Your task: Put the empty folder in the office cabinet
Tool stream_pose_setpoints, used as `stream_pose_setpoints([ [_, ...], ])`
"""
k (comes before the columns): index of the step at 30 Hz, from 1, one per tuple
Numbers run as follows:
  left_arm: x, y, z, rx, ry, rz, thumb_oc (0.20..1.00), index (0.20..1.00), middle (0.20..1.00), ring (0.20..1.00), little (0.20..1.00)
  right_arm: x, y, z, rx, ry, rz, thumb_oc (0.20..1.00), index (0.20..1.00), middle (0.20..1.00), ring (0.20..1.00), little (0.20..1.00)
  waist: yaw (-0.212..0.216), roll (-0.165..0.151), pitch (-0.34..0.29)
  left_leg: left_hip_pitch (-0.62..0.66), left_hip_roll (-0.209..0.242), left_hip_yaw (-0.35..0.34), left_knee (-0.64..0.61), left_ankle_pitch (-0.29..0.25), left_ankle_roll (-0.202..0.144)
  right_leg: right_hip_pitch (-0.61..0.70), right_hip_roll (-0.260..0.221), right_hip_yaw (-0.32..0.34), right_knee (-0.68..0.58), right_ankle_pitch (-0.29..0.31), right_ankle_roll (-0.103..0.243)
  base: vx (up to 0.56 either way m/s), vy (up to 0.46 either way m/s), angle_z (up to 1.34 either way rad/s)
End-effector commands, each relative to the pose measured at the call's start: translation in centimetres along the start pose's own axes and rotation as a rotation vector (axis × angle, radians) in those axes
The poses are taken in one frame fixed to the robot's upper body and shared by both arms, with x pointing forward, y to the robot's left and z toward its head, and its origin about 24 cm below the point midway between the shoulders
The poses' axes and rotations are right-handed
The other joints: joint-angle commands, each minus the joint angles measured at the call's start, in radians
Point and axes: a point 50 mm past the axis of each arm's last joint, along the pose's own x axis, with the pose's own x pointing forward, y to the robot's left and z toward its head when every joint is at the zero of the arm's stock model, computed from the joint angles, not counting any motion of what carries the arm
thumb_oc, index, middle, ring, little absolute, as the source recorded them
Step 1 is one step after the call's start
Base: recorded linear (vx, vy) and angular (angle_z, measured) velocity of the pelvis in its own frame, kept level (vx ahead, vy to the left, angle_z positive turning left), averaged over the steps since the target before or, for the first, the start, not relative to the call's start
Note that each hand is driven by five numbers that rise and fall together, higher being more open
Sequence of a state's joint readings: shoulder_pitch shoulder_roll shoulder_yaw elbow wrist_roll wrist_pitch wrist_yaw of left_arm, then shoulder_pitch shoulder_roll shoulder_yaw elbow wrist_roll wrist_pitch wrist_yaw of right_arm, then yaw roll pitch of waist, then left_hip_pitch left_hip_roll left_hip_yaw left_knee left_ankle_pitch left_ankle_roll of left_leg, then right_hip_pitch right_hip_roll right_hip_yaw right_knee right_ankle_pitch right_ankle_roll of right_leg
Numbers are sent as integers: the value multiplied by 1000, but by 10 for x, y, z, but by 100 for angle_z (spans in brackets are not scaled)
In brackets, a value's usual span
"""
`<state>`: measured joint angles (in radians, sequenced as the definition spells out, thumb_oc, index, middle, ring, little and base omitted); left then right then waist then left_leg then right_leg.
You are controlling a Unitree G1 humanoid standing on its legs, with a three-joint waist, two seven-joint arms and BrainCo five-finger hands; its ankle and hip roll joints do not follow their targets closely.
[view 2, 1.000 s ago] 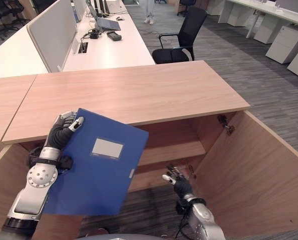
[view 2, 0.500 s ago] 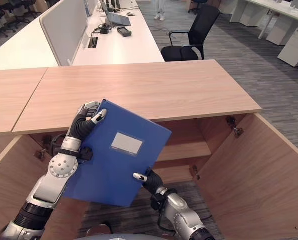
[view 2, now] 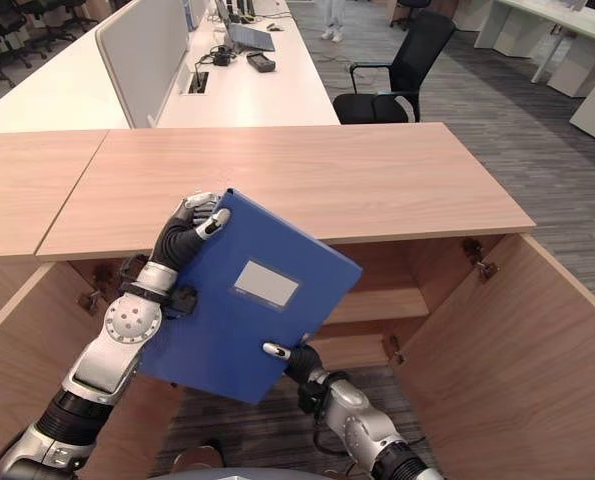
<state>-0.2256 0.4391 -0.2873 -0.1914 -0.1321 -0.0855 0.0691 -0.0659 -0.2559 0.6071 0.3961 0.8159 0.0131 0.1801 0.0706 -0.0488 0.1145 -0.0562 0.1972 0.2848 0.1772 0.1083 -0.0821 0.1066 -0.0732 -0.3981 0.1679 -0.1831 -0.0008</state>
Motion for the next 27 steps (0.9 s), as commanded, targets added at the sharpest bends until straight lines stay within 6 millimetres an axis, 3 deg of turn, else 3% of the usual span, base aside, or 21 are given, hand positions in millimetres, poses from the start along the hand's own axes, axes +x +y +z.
stream_pose_setpoints([
  [1,12,-41,37,-429,-173,-188,200,200,200,200,200,31,66,30,77,-129,284,200,200,200,200,200,0,-31,0,-88,-16,-9,152,-98,2,42,3,-18,-142,121,27,0,0,0],
  [6,14,-66,31,-591,-96,-303,200,200,200,200,200,35,75,24,168,-103,317,200,200,200,200,200,-7,-27,3,-85,-19,-7,149,-102,4,42,2,-17,-143,123,28,0,0,0],
  [16,15,-76,11,-638,34,-342,203,203,203,203,203,29,68,0,451,-73,259,200,200,200,200,200,-27,-19,6,-84,-19,-2,147,-102,2,38,3,-16,-143,125,28,0,0,0],
  [17,14,-76,7,-629,52,-344,429,429,429,429,429,28,65,-3,489,-76,239,200,200,200,200,200,-28,-18,4,-85,-19,-2,147,-102,1,38,4,-16,-143,125,28,0,0,0],
  [18,14,-76,7,-629,52,-344,429,429,429,429,429,28,65,-3,489,-76,239,200,200,200,200,200,-28,-18,4,-85,-19,-2,147,-102,1,38,4,-16,-143,125,28,0,0,0],
  [19,12,-75,4,-624,70,-342,821,821,821,821,821,26,61,-6,522,-79,212,200,200,200,200,200,-31,-16,5,-85,-19,-1,148,-101,1,37,4,-16,-142,125,28,0,0,0],
  [20,10,-72,-1,-617,96,-343,1000,1000,1000,1000,1000,24,54,-9,556,-91,170,200,200,200,200,200,-35,-13,4,-85,-18,-2,147,-102,0,37,4,-15,-142,125,28,0,0,0],
  [21,7,-71,-6,-609,124,-352,1000,1000,1000,1000,1000,21,46,-12,586,-102,128,200,200,200,200,200,-38,-11,3,-84,-18,0,145,-102,0,36,5,-15,-141,125,29,0,0,0],
  [22,-5,-61,-19,-590,193,-363,1000,1000,1000,1000,1000,12,26,-21,658,-128,18,200,200,200,200,200,-48,-6,0,-80,-16,4,143,-102,-1,35,5,-11,-140,125,31,0,0,0],
  [23,-5,-61,-19,-590,194,-363,1000,1000,1000,1000,1000,12,26,-21,658,-128,18,200,200,200,200,200,-48,-7,0,-80,-16,4,143,-102,-1,35,5,-11,-140,125,31,14,8,-6],
  [24,-17,-56,-28,-584,241,-376,1000,1000,1000,1000,1000,5,12,-24,696,-157,-51,200,200,200,200,200,-54,-5,-3,-78,-14,8,145,-104,-2,37,5,-8,-141,125,31,10,-1,-7],
  [27,-30,-50,-38,-577,301,-375,1000,1000,1000,1000,1000,-2,-5,-25,717,-199,-126,200,200,200,200,200,-59,-3,-6,-78,-11,11,147,-104,-2,38,7,-5,-142,124,30,15,-8,-7],
])
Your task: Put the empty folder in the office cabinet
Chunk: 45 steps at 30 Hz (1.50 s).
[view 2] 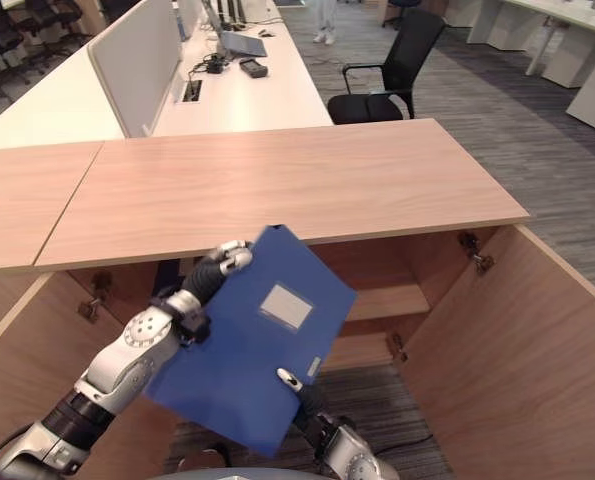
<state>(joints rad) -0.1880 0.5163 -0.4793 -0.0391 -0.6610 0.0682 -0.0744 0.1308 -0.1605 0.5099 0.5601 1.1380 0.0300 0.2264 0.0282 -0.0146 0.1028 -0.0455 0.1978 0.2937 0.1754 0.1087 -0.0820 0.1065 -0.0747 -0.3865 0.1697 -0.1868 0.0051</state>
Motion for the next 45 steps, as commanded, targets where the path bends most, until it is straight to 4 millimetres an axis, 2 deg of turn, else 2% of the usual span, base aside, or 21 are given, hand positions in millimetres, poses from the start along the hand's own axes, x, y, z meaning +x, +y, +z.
stream_pose_setpoints([
  [1,-10,-16,4,-52,-46,-158,1000,1000,1000,1000,1000,19,26,43,215,-267,61,200,200,200,200,200,-22,-36,2,-87,-9,4,149,-105,-2,39,9,-13,-143,127,25,0,0,0],
  [2,-11,-16,4,-52,-45,-158,1000,1000,1000,1000,1000,19,26,43,216,-267,61,200,200,200,200,200,-22,-37,2,-87,-9,4,149,-106,-2,39,9,-13,-143,127,25,17,-9,-3],
  [7,-38,-1,-24,-106,80,-105,1000,1000,1000,1000,1000,0,-16,65,298,-445,-125,200,200,200,200,200,-38,-30,-8,-81,-6,9,147,-107,-2,43,13,-2,-147,125,27,21,-8,-11],
  [10,-55,6,-42,-127,164,-60,1000,1000,1000,1000,1000,-8,-38,65,316,-465,-233,200,200,200,200,200,-44,-27,-11,-78,-5,10,147,-108,-1,44,15,3,-148,126,28,15,-6,-4],
  [11,-55,6,-42,-127,164,-60,1000,1000,1000,1000,1000,-8,-38,65,316,-465,-233,200,200,200,200,200,-44,-27,-12,-78,-5,10,147,-108,-1,44,15,3,-148,126,28,0,0,0],
  [12,-68,10,-55,-160,224,-30,1000,1000,1000,1000,1000,-12,-56,50,322,-398,-320,200,200,200,200,200,-44,-22,-13,-78,-5,7,146,-106,0,44,16,7,-149,126,29,0,0,0],
  [16,-74,11,-62,-180,246,-15,1000,1000,1000,1000,1000,-17,-68,37,324,-332,-383,200,200,200,200,200,-41,-20,-13,-78,-5,5,145,-103,0,44,18,9,-150,126,28,6,-1,-3],
  [17,-77,11,-68,-206,263,1,1000,1000,1000,1000,1000,-19,-75,27,326,-276,-421,200,200,200,200,200,-38,-20,-12,-80,-6,3,145,-102,0,44,19,8,-151,125,27,0,0,0],
  [20,-81,13,-73,-217,281,23,1000,1000,1000,1000,1000,-19,-78,20,331,-233,-439,200,200,200,200,200,-33,-19,-12,-84,-6,-2,145,-99,0,43,20,6,-151,124,26,0,0,0],
  [23,-87,15,-80,-231,306,53,1000,1000,1000,1000,1000,-16,-76,18,320,-204,-428,200,200,200,200,200,-24,-18,-9,-91,-7,-9,145,-91,-1,42,21,-1,-149,123,25,12,-3,8],
  [25,-92,16,-86,-254,325,74,1000,1000,1000,1000,1000,-6,-65,33,280,-217,-366,200,200,200,200,200,-9,-18,-4,-115,-1,-16,156,-79,-8,37,24,-20,-145,121,25,-9,-13,10],
  [28,-93,16,-87,-259,326,78,1000,1000,1000,1000,1000,-3,-61,40,265,-233,-339,200,200,200,200,200,-6,-17,-3,-128,5,-18,164,-68,-13,36,28,-34,-146,119,23,-5,-10,31],
  [29,-94,17,-88,-262,329,83,1000,1000,1000,1000,1000,-1,-57,47,247,-250,-313,200,200,200,200,200,-1,-17,0,-135,11,-14,169,-54,-18,36,30,-45,-147,118,23,0,11,23],
  [30,-97,16,-91,-275,340,86,1000,1000,1000,1000,1000,5,-44,65,189,-291,-243,200,200,200,200,200,8,-15,4,-149,25,-2,172,-33,-23,31,32,-68,-146,117,21,13,36,28],
  [32,-102,16,-95,-280,357,87,1000,1000,1000,1000,1000,9,-28,83,109,-322,-163,200,200,200,200,200,19,-15,3,-147,23,13,152,-36,-19,29,25,-90,-150,120,27,31,75,49],
  [36,-110,19,-100,-267,387,85,1000,1000,1000,1000,1000,7,4,116,-53,-408,-9,200,200,200,200,200,40,-24,7,-162,7,37,107,-48,-6,21,3,-145,-156,129,45,18,91,47],
  [38,-112,19,-100,-268,390,88,1000,1000,1000,1000,1000,6,11,122,-86,-428,19,200,200,200,200,200,42,-26,6,-166,3,37,93,-47,-3,16,-1,-156,-158,129,49,33,107,44],
  [39,-119,22,-100,-241,404,88,1000,1000,1000,1000,1000,1,23,141,-185,-479,61,200,200,200,200,200,60,-33,18,-192,-17,21,76,-50,7,-1,-14,-176,-159,136,62,47,170,42],
  [43,-123,24,-98,-212,416,74,1000,1000,1000,1000,1000,-1,24,150,-206,-506,57,200,200,200,200,200,69,-42,23,-210,-33,11,52,-52,17,-23,-20,-189,-159,140,71,17,113,25],
  [45,-130,29,-97,-166,440,63,1000,1000,1000,1000,1000,-4,29,163,-212,-562,58,200,200,200,200,200,81,-60,39,-252,-58,-4,25,-59,31,-70,-24,-197,-169,158,90,-31,181,31],
])
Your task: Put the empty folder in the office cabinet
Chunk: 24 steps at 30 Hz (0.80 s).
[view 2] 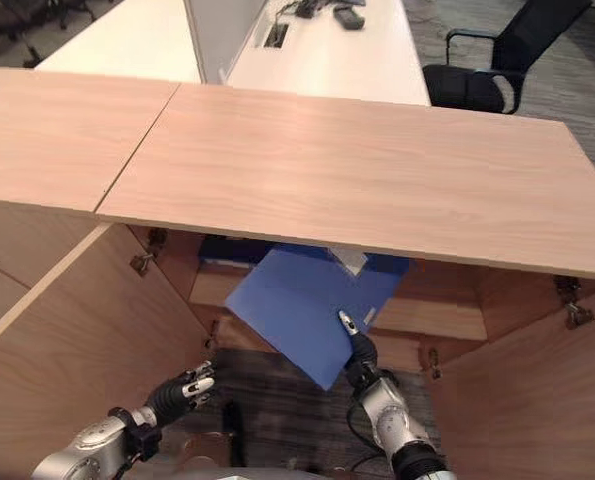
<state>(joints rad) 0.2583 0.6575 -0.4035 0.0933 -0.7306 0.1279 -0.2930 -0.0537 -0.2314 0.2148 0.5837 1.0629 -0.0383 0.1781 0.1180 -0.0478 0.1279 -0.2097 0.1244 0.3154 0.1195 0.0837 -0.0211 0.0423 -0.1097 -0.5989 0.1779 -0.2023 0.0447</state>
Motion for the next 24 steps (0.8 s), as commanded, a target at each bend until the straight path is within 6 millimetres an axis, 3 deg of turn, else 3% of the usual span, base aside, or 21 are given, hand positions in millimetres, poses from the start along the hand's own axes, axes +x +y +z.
stream_pose_setpoints([
  [1,-16,8,12,106,-50,-8,1000,1000,1000,1000,1000,11,28,54,-61,-228,133,200,200,200,200,200,-5,-33,22,-117,-6,-41,78,-48,-15,-34,-2,14,-172,181,63,-8,217,19],
  [3,-17,9,7,131,-22,-5,1000,1000,1000,1000,1000,9,30,66,-35,-292,128,200,200,200,200,200,1,-32,35,-129,-41,-59,66,-73,6,-62,-40,-2,-135,175,81,19,262,19],
  [6,-17,9,6,141,-16,-4,1000,1000,1000,1000,1000,8,30,70,-26,-311,121,200,200,200,200,200,-1,-29,40,-129,-58,-65,62,-83,17,-76,-65,-11,-102,167,90,21,191,22],
  [7,-17,10,6,154,-8,-4,1000,1000,1000,1000,1000,8,33,74,-5,-338,123,200,200,200,200,200,-7,-22,54,-123,-82,-67,61,-103,37,-110,-111,-16,-26,155,100,-2,247,25],
  [10,-18,10,3,168,9,-14,1000,1000,1000,1000,1000,8,31,78,13,-361,110,200,200,200,200,200,-18,-12,67,-118,-104,-55,78,-131,56,-134,-166,-28,48,148,113,-4,242,18],
  [11,-19,10,2,172,20,-18,1000,1000,1000,1000,1000,9,33,78,14,-362,112,200,200,200,200,200,-21,-5,79,-114,-105,-30,93,-153,66,-151,-210,-51,101,153,123,-18,190,-2],
  [12,-19,10,2,172,19,-17,1000,1000,1000,1000,1000,9,33,78,14,-363,112,200,200,200,200,200,-21,-7,80,-114,-106,-29,95,-156,68,-154,-215,-48,109,151,125,-53,174,-22],
  [13,-20,9,-2,159,31,-19,1000,1000,1000,1000,1000,12,36,81,22,-372,111,200,200,200,200,200,-14,-5,86,-120,-93,17,123,-181,81,-153,-269,-102,139,179,138,-54,75,-32],
  [16,-21,9,-8,114,44,2,1000,1000,1000,1000,1000,17,40,87,93,-409,84,200,200,200,200,200,-10,9,93,-159,-66,39,178,-214,93,-166,-335,-142,179,263,168,-60,2,-57],
  [19,-15,6,-8,96,37,2,1000,1000,1000,1000,1000,23,43,84,157,-411,62,200,200,200,200,200,-20,24,95,-182,-51,52,187,-213,92,-176,-346,-146,155,312,180,-58,-35,-28],
  [22,-7,-4,-5,88,26,-41,1000,1000,1000,1000,1000,25,41,87,175,-424,47,200,200,200,200,200,-18,31,111,-244,-24,54,273,-214,76,-204,-313,-145,124,259,157,-73,-120,-27],
  [24,0,-15,-2,70,3,-87,1000,1000,1000,1000,1000,30,50,100,218,-471,65,200,200,200,200,200,-27,56,124,-307,-7,41,353,-230,74,-256,-340,-143,193,213,136,-41,-111,-33],
])
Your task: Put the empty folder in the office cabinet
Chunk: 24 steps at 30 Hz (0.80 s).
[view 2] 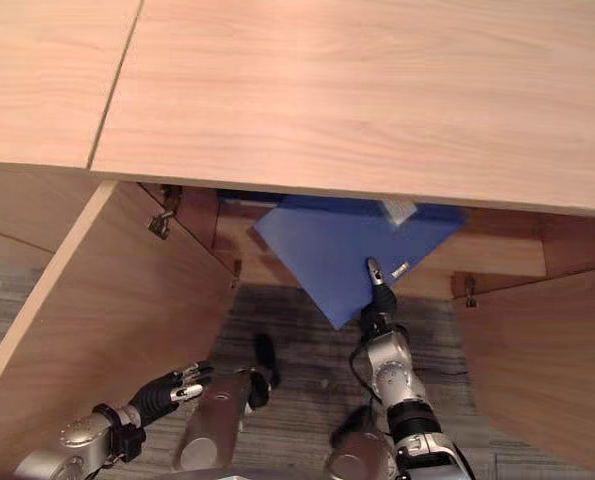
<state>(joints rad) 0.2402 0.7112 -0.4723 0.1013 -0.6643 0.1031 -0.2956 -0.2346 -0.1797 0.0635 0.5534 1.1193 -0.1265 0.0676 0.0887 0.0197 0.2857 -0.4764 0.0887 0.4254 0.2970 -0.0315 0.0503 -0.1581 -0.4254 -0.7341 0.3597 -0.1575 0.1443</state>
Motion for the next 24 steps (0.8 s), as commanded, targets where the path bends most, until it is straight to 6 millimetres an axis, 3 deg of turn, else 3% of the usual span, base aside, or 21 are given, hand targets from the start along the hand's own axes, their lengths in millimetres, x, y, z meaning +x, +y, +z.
stream_pose_setpoints([
  [1,2,-16,5,-45,-63,-65,1000,1000,1000,1000,1000,11,14,32,93,-176,41,200,200,200,200,200,2,-10,-34,-47,31,-70,184,-118,2,-61,-26,-7,19,163,36,-27,-46,0],
  [6,12,-30,11,-70,-94,-116,1000,1000,1000,1000,1000,18,28,49,139,-250,80,200,200,200,200,200,-14,33,-34,-145,50,-84,299,-150,5,-152,-73,8,153,90,9,-2,-22,16],
  [7,18,-36,16,-65,-110,-137,1000,1000,1000,1000,1000,19,32,58,147,-284,98,200,200,200,200,200,-19,53,-42,-211,57,-96,363,-170,6,-214,-96,25,233,36,-9,15,-34,15],
  [9,20,-40,20,-57,-124,-151,1000,1000,1000,1000,1000,17,33,65,158,-314,110,200,200,200,200,200,-28,66,-44,-263,59,-102,414,-183,6,-260,-119,40,298,-1,-28,13,-39,18],
  [11,21,-42,22,-58,-133,-159,1000,1000,1000,1000,1000,16,32,69,162,-331,113,200,200,200,200,200,-28,70,-51,-299,63,-109,449,-194,4,-292,-134,52,342,-28,-41,25,-39,14],
  [13,23,-45,27,-63,-154,-166,1000,1000,1000,1000,1000,14,33,75,174,-358,126,200,200,200,200,200,-34,80,-68,-376,75,-116,544,-229,4,-377,-173,92,459,-98,-71,51,-50,8],
  [14,23,-45,27,-63,-154,-166,1000,1000,1000,1000,1000,14,33,75,174,-358,126,200,200,200,200,200,-34,80,-68,-376,75,-116,544,-229,4,-377,-173,92,459,-98,-71,45,-40,7],
  [18,22,-45,28,-76,-166,-154,1000,1000,1000,1000,1000,6,40,86,159,-394,189,200,200,200,200,200,-42,92,-89,-481,115,-125,696,-292,3,-512,-243,166,655,-195,-107,77,-55,6],
  [21,17,-41,24,-65,-145,-135,1000,1000,1000,1000,1000,10,59,113,95,-455,253,200,200,200,200,200,-28,92,-111,-522,127,-121,760,-317,1,-577,-282,211,738,-234,-119,89,-57,6],
  [23,14,-39,19,-59,-122,-130,1000,1000,1000,1000,1000,13,78,140,88,-539,300,200,200,200,200,200,-17,92,-121,-538,130,-120,779,-326,-7,-606,-290,232,766,-248,-116,48,-47,-4],
  [24,13,-39,16,-65,-103,-127,1000,1000,1000,1000,1000,17,99,168,116,-627,330,200,200,200,200,200,-3,94,-129,-550,129,-116,783,-326,-8,-625,-298,243,779,-254,-113,18,-26,-4],
])
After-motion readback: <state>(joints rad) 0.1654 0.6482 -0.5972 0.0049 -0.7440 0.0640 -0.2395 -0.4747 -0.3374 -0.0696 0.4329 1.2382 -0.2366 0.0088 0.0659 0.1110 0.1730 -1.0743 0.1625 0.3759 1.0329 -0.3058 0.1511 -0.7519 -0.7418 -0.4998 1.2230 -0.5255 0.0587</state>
